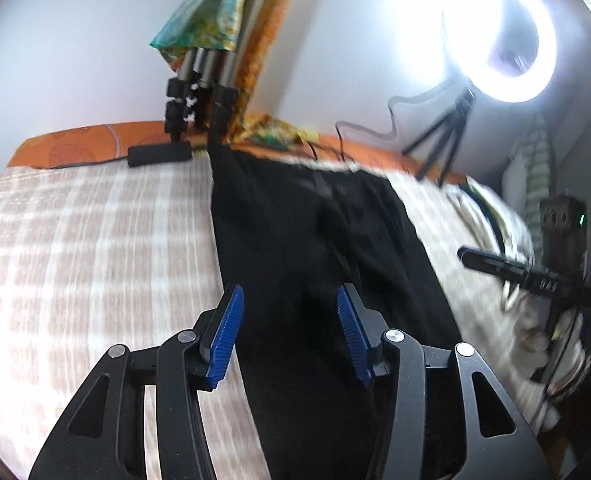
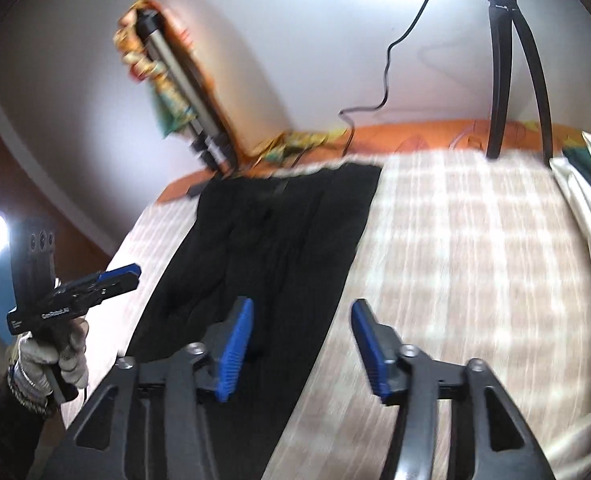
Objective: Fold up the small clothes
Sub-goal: 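Move both open grippers to the collar end of the folded black shirt, then close both grippers on the collar end and lift it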
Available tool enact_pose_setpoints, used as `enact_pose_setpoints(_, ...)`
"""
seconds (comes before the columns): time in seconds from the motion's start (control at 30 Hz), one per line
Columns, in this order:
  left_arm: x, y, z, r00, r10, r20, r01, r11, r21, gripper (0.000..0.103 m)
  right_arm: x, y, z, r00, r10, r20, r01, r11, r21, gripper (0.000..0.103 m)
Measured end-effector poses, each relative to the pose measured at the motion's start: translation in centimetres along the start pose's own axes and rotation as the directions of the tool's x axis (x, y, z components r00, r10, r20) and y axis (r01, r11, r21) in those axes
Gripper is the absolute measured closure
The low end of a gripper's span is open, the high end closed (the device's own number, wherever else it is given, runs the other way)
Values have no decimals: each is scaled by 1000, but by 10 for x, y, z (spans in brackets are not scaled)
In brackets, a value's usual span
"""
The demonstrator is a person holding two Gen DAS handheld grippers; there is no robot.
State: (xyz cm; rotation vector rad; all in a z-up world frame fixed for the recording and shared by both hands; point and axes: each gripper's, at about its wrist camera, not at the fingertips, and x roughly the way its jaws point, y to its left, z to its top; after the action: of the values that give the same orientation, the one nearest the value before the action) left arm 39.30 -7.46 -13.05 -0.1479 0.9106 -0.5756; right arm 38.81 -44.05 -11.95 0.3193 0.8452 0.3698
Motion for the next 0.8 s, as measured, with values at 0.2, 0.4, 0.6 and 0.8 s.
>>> enact_pose_setpoints(0.2, 21, 18, 34, 999, 16, 31, -15, 999, -36, 55, 25, -27, 35, 999, -16, 34, 14, 998, 65, 45)
enact_pose_setpoints(0.4, 53, 42, 56, 999, 47, 19, -45, 995, -88, 55, 53, -52, 58, 999, 3, 41, -9, 990, 143, 47)
enact_pose_setpoints(0.6, 77, 51, 73, 999, 38, 5, -38, 996, -84, 55, 77, -57, 74, 999, 42, 2, -42, 986, 159, 50)
enact_pose_setpoints(0.8, 99, 43, 84, 999, 37, -15, -37, 999, -31, 56, 95, -55, 83, 999, 43, -15, -41, 993, 114, 53)
